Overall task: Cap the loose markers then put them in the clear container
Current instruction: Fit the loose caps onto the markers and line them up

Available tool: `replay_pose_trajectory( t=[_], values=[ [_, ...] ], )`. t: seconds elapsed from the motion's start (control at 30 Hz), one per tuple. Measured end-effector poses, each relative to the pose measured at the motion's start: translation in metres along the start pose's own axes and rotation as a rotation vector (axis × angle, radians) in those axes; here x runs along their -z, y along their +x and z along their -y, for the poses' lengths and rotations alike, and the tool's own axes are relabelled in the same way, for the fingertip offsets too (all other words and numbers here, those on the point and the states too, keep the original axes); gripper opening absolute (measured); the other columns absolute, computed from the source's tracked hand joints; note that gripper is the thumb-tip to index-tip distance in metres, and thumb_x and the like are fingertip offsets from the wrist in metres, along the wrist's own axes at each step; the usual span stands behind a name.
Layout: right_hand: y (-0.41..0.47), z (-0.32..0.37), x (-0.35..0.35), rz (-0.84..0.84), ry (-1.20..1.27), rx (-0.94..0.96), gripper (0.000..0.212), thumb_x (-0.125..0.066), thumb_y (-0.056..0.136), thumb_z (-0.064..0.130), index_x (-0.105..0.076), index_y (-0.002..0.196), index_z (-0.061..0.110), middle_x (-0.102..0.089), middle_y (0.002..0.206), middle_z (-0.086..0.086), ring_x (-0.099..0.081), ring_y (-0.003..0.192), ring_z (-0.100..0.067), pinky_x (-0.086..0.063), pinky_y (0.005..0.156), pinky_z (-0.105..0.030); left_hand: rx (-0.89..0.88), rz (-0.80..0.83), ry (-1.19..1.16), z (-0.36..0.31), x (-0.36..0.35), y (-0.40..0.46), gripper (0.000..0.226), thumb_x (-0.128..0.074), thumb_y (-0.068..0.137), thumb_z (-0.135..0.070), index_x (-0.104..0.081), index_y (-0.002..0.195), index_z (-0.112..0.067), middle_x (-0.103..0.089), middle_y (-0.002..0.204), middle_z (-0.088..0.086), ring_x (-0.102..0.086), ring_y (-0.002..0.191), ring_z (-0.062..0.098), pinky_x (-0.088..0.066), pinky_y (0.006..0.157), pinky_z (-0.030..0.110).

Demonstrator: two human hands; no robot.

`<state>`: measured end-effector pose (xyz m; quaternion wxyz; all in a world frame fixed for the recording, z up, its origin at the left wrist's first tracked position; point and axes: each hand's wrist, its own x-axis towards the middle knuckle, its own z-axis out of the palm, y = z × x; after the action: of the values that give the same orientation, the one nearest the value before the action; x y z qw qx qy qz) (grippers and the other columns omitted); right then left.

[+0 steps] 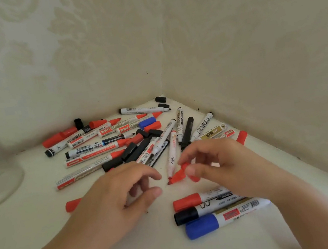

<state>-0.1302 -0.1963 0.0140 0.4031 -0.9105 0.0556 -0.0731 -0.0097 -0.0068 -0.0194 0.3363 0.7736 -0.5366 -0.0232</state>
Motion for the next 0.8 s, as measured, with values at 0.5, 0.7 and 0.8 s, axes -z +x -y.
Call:
replay_pose_trajectory(
  t=[0.5,0.7,0.8],
  values=[
    [0.006,0.005,-0.02,-0.089,-0.102,0.071,0.018,-0.069,0.079,0.017,-0.063,0.083,0.032,-0.063,0.08,0.019,-0.056,0.077,0.002,-0.042,0.067,-0.011,0.078,-0.258,-0.366,-0.011,0.003,0.003,0.02,-0.055,0.069,-0.045,-0.061,0.086,-0.037,-0.068,0.089,-0.022,-0.066,0.081,0.002,-0.047,0.068,0.008],
    [0.006,-0.019,0.004,-0.014,-0.455,0.016,0.028,-0.069,0.079,0.023,-0.063,0.104,0.033,-0.057,0.104,0.015,-0.045,0.098,0.005,-0.03,0.084,-0.005,0.212,-0.406,-0.366,0.0,0.01,0.001,0.025,-0.066,0.076,-0.01,-0.051,0.074,-0.031,-0.069,0.084,-0.022,-0.065,0.081,-0.005,-0.049,0.069,0.013],
    [0.008,-0.023,0.002,0.001,-0.546,0.02,0.031,-0.065,0.083,0.026,-0.062,0.113,0.032,-0.055,0.114,0.012,-0.042,0.11,-0.005,-0.029,0.094,-0.016,0.201,-0.39,-0.245,-0.001,0.014,0.001,0.02,-0.068,0.075,-0.021,-0.055,0.077,-0.036,-0.063,0.086,-0.026,-0.063,0.071,-0.007,-0.045,0.064,0.006]
  ],
)
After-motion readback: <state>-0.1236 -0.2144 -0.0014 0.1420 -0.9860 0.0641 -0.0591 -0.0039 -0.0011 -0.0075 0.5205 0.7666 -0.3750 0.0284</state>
